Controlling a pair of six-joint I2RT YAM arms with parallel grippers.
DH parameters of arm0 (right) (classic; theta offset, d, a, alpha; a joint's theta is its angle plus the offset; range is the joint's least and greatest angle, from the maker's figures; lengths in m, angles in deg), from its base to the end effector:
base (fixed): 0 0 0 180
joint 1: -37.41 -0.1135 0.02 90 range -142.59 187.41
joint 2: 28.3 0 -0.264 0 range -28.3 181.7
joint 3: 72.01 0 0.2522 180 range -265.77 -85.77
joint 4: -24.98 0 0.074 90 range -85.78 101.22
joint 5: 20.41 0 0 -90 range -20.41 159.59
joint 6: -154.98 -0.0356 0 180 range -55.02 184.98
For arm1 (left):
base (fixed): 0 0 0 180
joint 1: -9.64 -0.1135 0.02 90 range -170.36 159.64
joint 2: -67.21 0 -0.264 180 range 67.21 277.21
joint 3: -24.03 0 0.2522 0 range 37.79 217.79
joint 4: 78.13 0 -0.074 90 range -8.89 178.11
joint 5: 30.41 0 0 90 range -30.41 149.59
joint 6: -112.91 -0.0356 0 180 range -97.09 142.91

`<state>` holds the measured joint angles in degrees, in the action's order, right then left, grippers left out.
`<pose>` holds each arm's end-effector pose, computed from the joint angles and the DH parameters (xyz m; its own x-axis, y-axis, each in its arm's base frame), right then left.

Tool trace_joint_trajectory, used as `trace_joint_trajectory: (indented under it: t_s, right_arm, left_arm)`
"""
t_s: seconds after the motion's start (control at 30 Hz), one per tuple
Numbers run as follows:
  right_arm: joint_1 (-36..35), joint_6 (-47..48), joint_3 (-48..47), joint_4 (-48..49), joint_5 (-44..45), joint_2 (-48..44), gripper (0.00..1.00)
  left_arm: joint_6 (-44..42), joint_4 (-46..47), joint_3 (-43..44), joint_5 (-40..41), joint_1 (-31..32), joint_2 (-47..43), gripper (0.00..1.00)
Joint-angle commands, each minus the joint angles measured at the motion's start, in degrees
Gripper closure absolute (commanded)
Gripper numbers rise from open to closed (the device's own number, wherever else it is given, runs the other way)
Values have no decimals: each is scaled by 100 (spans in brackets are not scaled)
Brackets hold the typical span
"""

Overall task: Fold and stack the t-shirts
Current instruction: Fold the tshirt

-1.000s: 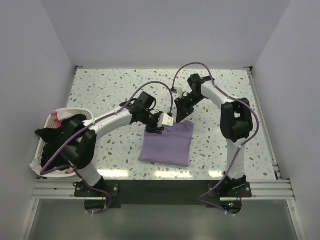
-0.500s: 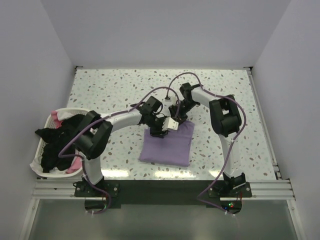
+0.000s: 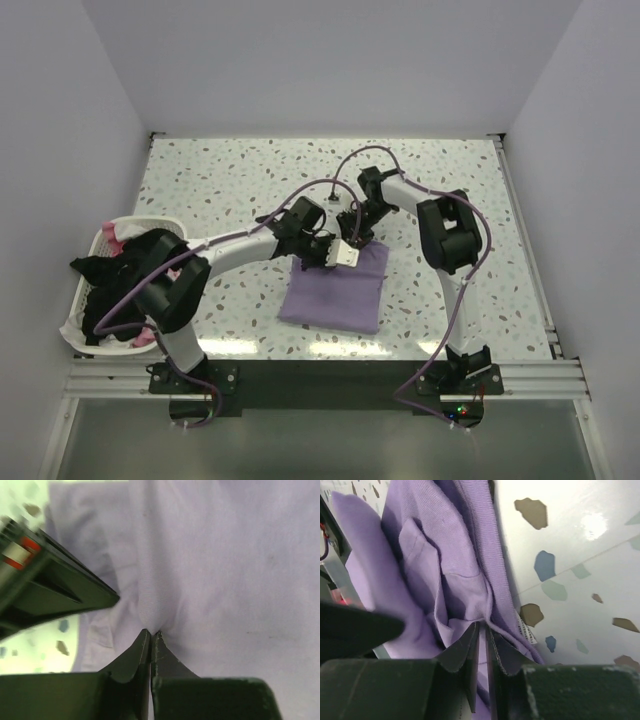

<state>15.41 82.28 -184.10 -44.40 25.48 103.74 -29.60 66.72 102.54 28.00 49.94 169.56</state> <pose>0.3941 0.1859 0.1240 -0.8029 -0.5547 -0.2181 -0.5397 0.5213 0.6610 0.2632 -0.2476 0.1800 0.2026 0.7144 -0.6698 0.9792 -0.1507 0.1355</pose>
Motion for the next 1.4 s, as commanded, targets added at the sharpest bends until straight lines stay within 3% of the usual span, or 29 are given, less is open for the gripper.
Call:
trace_joint_trajectory:
  t_s: [0.0,0.43,0.7,1.0,1.37]
  right_arm:
    - [-155,291,155,218,316,216,85]
    - [-173,634,209,-45,255,234,89]
    - [-147,915,-431,-554,641,49,87]
    - [-164,1398,-1443,-1328,1265,-48,85]
    - [-551,2321,-1225,-1865,1292,673,89]
  left_arm:
    - [47,609,-50,196,189,-610,100]
    - [-31,1145,328,821,23,-233,100]
    - [-224,1699,-208,883,-39,-189,100]
    - [-611,1726,-893,900,374,-435,100]
    - [116,1796,-1658,1752,1076,-882,100]
